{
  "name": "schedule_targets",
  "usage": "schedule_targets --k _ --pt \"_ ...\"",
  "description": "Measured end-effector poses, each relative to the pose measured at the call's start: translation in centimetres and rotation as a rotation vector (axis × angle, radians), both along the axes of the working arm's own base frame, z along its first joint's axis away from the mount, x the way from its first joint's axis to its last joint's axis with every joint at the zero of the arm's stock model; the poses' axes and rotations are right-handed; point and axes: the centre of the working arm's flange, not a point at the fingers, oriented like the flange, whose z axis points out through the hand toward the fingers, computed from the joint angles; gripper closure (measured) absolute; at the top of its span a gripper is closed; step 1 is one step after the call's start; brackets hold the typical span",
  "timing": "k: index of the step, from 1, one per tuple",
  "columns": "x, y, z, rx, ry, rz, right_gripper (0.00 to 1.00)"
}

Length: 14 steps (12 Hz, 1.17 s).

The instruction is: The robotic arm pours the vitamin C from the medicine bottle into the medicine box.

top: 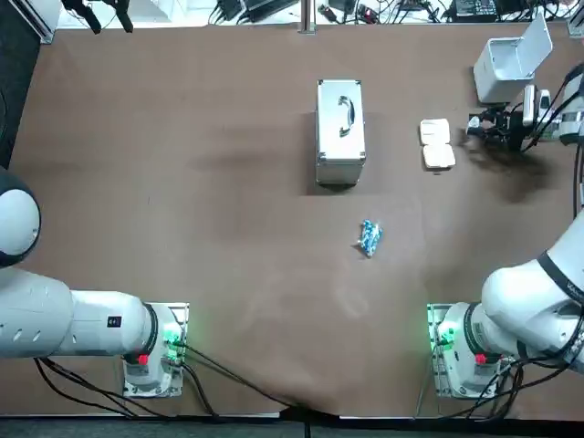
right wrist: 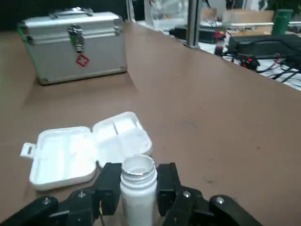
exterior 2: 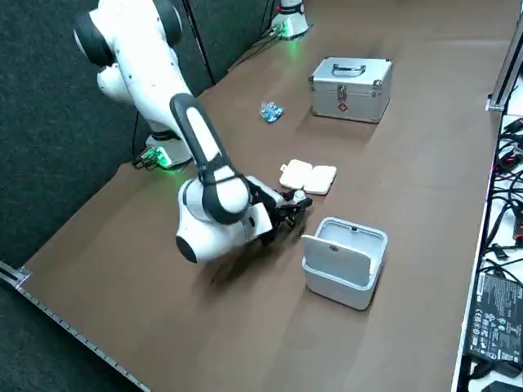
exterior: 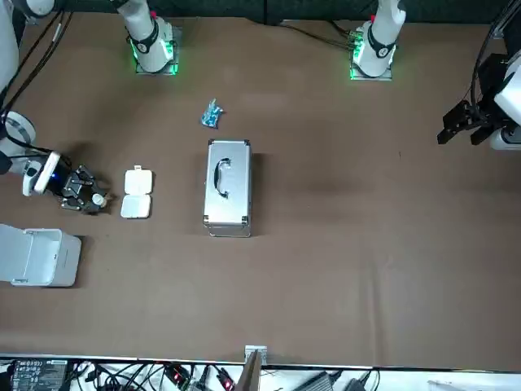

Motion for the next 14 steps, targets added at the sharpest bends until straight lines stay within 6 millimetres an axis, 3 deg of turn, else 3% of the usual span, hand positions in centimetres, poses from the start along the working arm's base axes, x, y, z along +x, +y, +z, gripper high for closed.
schedule_targets --k 4,8,14 --pt "1.1 1.8 4.9 -0.148 0.028 -0.053 0.58" --pt "2.4 6.0 8.6 -0.296 0.059 -0.044 0.58" --pt "4.1 9.2 11.4 -0.567 0.049 -0.048 0.58"
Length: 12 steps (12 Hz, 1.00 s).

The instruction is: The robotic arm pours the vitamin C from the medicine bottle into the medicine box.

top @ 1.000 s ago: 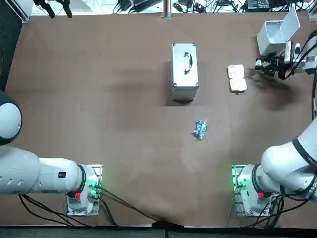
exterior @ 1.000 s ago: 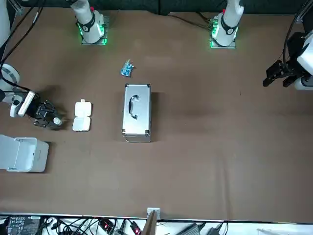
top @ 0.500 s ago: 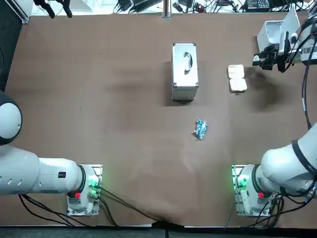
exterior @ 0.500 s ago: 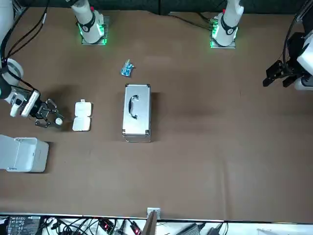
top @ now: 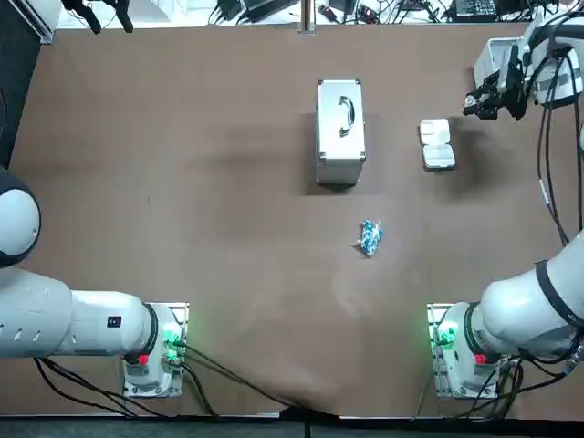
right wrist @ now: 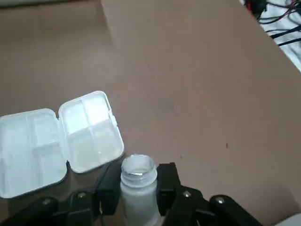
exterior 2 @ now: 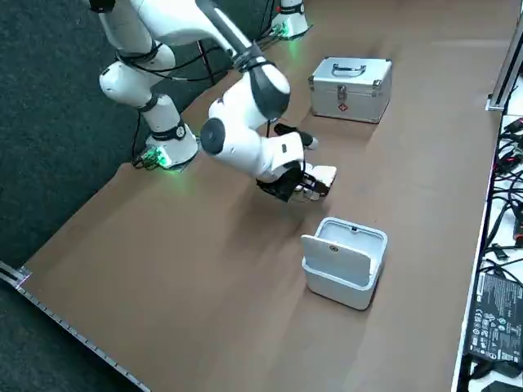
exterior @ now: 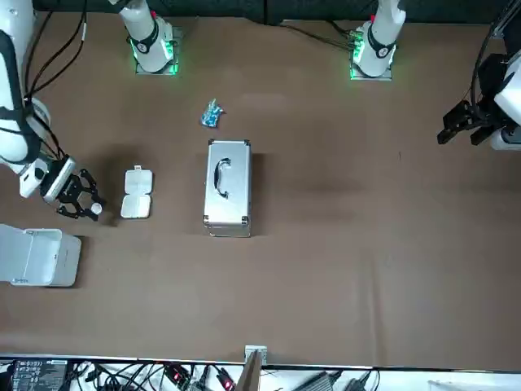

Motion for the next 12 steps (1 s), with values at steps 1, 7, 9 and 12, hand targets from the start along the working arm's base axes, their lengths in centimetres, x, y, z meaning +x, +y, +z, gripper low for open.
schedule_targets --k 1,7,9,12 --pt "0.2 0.9 0.4 -0.036 0.008 0.005 0.58" --pt "1.6 5.9 1.0 -0.211 0.002 0.085 0.58" --pt "1.8 7.1 1.0 -0.243 0.013 0.103 0.58" --pt "1.8 7.7 2.0 -0.276 0.084 0.098 0.58"
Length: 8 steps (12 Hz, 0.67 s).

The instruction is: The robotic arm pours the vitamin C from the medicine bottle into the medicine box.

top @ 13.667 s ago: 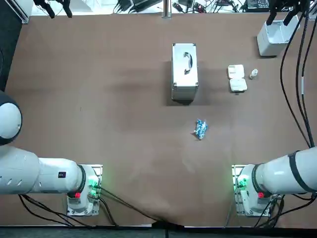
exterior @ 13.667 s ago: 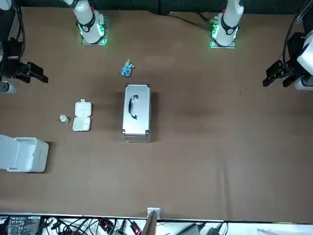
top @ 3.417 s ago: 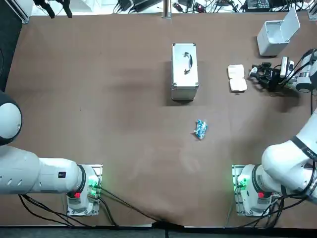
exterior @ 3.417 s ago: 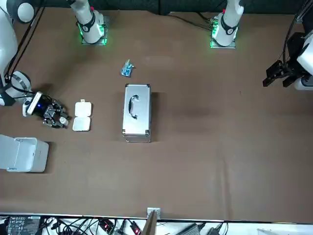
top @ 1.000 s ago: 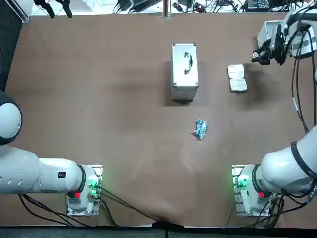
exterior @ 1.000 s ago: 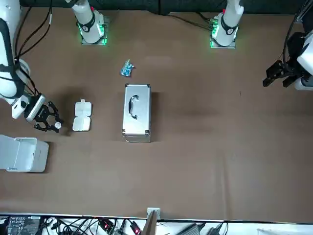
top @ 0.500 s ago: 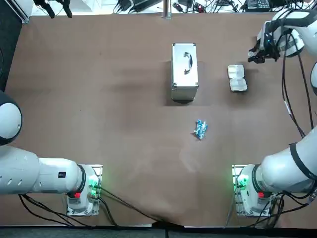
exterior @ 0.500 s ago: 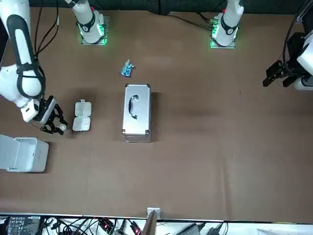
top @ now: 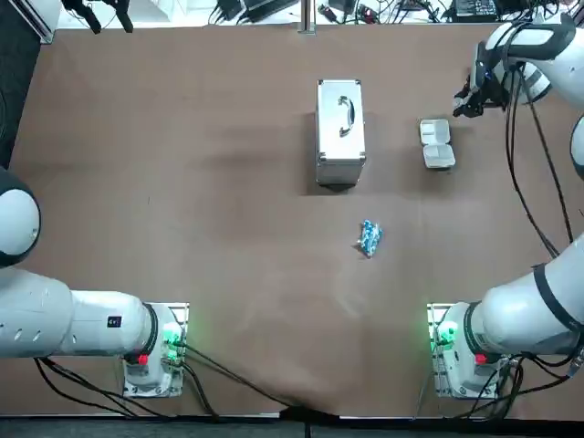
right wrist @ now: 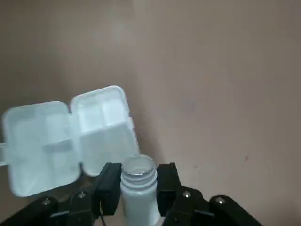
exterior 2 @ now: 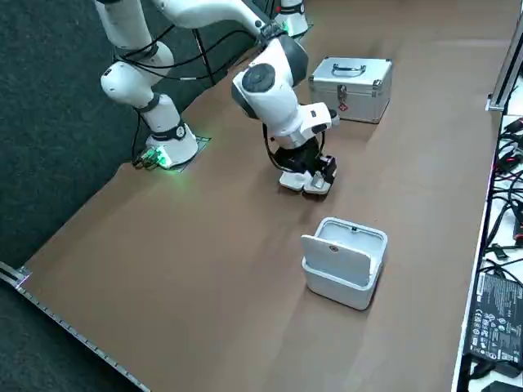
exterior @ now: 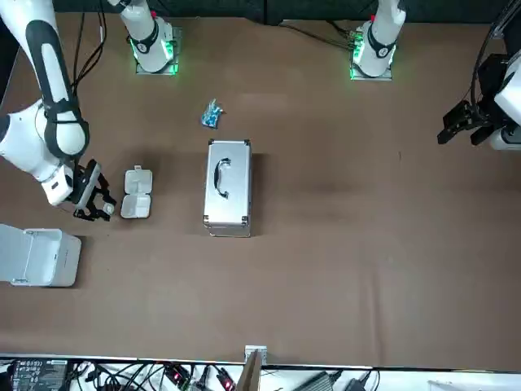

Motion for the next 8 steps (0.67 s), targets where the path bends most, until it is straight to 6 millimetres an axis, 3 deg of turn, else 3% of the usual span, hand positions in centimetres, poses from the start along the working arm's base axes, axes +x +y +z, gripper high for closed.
schedule_targets --k 4,8 --pt "-0.1 2.4 3.5 -0.097 0.110 -0.087 0.58" --pt "0.3 5.6 4.5 -0.243 0.110 -0.054 0.58"
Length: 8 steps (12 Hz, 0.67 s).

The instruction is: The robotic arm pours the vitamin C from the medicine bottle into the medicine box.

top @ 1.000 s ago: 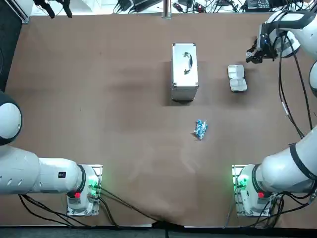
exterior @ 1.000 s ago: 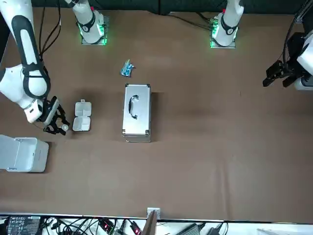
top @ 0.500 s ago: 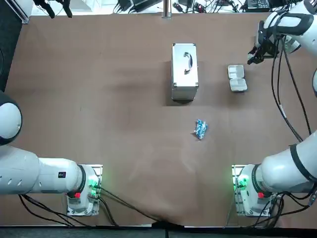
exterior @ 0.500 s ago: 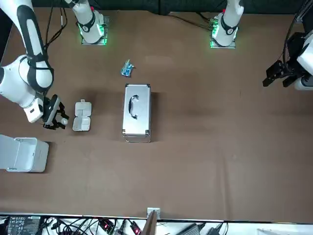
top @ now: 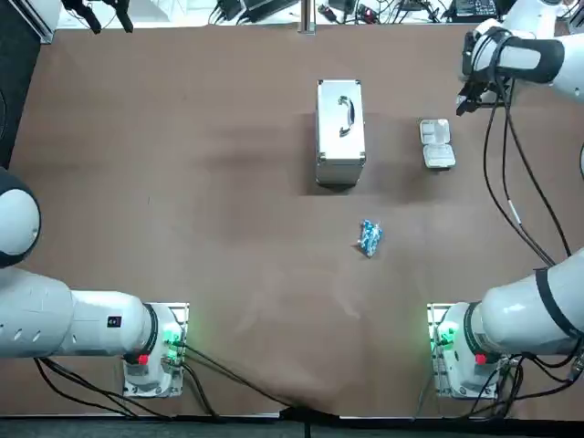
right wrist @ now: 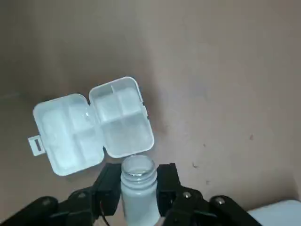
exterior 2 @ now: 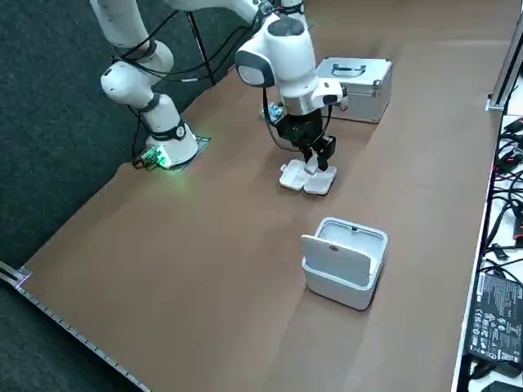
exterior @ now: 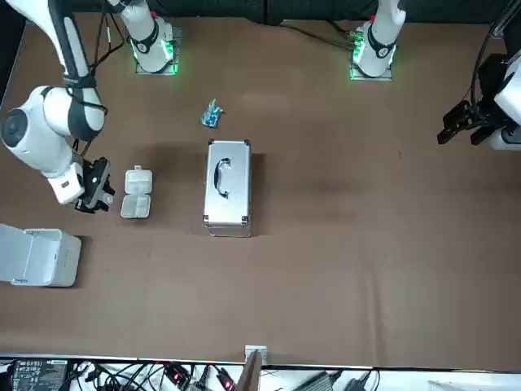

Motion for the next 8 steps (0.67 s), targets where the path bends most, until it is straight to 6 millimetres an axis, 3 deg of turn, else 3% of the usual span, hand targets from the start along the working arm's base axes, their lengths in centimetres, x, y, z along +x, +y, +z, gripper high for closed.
schedule_targets --k 5,8 --pt "0.4 2.4 0.2 -0.158 -0.032 0.061 0.58" --pt "0.1 4.1 -1.3 -0.270 -0.026 0.112 0.58"
